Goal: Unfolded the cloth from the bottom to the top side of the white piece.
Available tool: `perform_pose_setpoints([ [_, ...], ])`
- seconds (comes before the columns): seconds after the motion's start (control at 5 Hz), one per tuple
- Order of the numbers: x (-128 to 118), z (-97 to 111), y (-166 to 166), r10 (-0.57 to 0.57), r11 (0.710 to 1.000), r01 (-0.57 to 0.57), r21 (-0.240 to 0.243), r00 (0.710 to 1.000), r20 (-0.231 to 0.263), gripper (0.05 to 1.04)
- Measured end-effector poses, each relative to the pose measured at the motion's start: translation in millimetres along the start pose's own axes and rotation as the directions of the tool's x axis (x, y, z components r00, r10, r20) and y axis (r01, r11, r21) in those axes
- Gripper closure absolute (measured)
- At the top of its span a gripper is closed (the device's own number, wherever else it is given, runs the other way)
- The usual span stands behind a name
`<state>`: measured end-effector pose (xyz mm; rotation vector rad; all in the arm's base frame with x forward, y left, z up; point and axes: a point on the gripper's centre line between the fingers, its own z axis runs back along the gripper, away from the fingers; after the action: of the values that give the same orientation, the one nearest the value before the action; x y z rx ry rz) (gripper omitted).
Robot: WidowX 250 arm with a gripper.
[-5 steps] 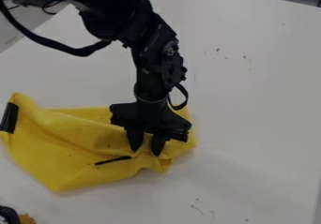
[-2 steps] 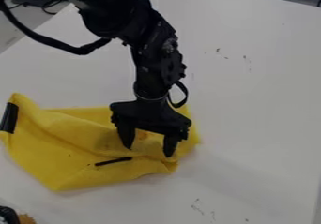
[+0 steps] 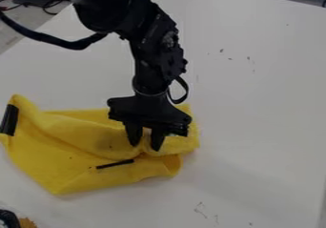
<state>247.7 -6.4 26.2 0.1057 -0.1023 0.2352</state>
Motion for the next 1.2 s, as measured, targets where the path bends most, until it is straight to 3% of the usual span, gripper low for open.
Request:
perform_pose_setpoints([
  [0.2,0.0,-0.4,0.3,0.004,1.000,-0.004,0.002,1.000,0.000,0.916],
  [0.4,1.2,0.3,0.1,0.001,1.000,-0.001,0.001,1.000,0.006,1.015],
  [0.8,53.1,23.0,-3.1,-0.069,0.997,0.068,0.021,0.995,0.070,1.025],
  [1.2,113.1,18.8,14.2,-0.143,0.990,0.143,0.009,0.987,0.075,1.026],
])
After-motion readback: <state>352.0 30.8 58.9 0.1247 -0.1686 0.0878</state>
